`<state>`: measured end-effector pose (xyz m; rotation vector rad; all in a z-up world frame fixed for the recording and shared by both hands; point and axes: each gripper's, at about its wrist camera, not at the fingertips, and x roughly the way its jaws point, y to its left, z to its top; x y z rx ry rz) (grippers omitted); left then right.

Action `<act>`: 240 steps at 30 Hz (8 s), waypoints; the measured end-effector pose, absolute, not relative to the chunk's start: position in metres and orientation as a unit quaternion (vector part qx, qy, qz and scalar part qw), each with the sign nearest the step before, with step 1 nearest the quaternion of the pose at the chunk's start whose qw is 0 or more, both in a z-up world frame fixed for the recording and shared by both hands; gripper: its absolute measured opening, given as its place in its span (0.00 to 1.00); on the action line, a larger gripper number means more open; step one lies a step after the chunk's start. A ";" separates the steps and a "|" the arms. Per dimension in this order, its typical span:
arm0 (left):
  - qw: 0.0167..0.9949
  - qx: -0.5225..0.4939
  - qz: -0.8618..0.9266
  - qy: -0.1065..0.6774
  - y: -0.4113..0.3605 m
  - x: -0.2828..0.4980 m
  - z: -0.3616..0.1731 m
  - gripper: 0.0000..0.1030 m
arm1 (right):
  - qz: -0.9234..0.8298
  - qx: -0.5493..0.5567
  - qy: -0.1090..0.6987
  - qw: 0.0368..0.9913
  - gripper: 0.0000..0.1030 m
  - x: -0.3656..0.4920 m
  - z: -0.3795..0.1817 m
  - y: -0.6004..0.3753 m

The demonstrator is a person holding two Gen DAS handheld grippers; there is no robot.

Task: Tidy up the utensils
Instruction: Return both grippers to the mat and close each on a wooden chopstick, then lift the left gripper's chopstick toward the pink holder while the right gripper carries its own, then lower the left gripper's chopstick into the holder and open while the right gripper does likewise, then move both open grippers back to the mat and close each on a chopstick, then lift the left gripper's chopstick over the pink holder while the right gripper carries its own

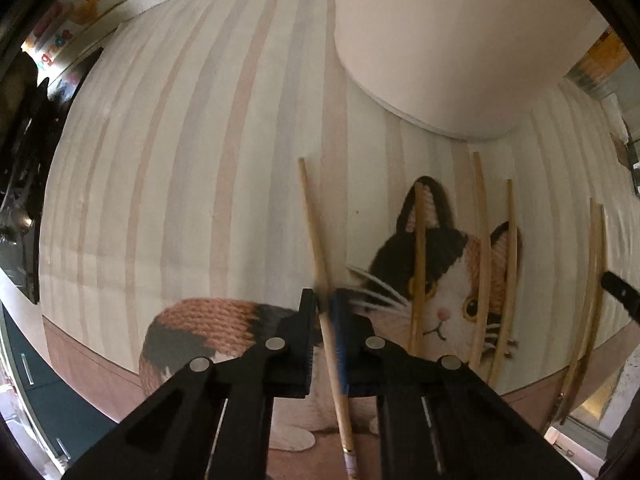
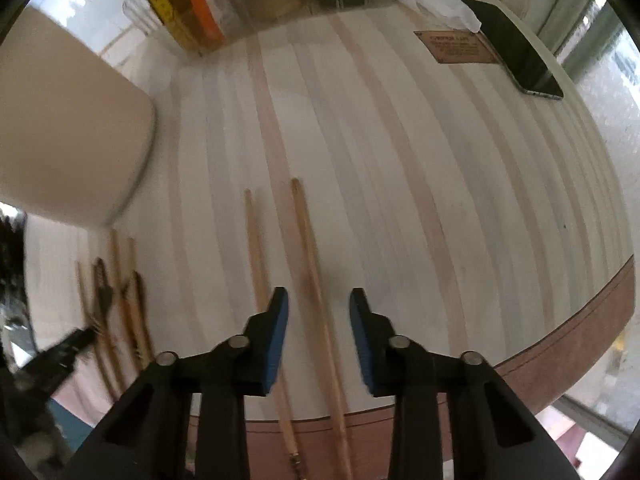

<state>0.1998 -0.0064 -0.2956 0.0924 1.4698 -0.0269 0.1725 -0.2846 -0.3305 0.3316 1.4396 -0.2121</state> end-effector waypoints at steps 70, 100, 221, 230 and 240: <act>0.902 -0.040 0.016 0.430 0.029 0.238 -0.059 0.04 | -0.101 0.115 0.480 0.864 0.06 0.229 -0.157 -0.283; 0.921 -0.052 -0.058 0.383 -0.025 0.318 0.049 0.04 | 0.044 0.188 0.365 0.911 0.06 0.374 -0.005 -0.223; 0.749 0.045 -0.034 0.660 -0.020 0.234 -0.290 0.04 | -0.041 0.026 0.714 0.698 0.07 0.208 -0.348 -0.214; 0.803 0.026 -0.009 0.595 0.005 0.232 -0.231 0.04 | -0.051 0.063 0.663 0.744 0.07 0.205 -0.315 -0.227; 0.851 0.011 0.015 0.524 0.027 0.230 -0.163 0.04 | -0.052 0.067 0.593 0.801 0.07 0.214 -0.256 -0.229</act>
